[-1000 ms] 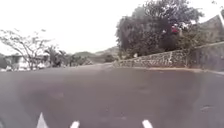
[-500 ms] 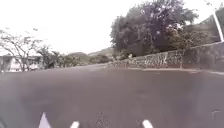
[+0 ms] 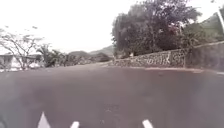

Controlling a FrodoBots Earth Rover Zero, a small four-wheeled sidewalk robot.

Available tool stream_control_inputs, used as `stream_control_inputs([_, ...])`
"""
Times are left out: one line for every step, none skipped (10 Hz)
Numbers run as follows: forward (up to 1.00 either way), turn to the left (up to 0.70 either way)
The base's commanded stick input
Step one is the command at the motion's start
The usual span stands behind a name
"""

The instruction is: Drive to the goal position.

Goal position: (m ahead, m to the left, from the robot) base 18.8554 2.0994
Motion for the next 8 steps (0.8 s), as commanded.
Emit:
stream_control_inputs([0.50,0.00])
stream_control_inputs([0.50,0.00])
stream_control_inputs([0.50,0.00])
stream_control_inputs([0.50,0.00])
stream_control_inputs([0.50,0.00])
stream_control_inputs([0.50,0.00])
stream_control_inputs([0.50,0.00])
stream_control_inputs([0.50,0.00])
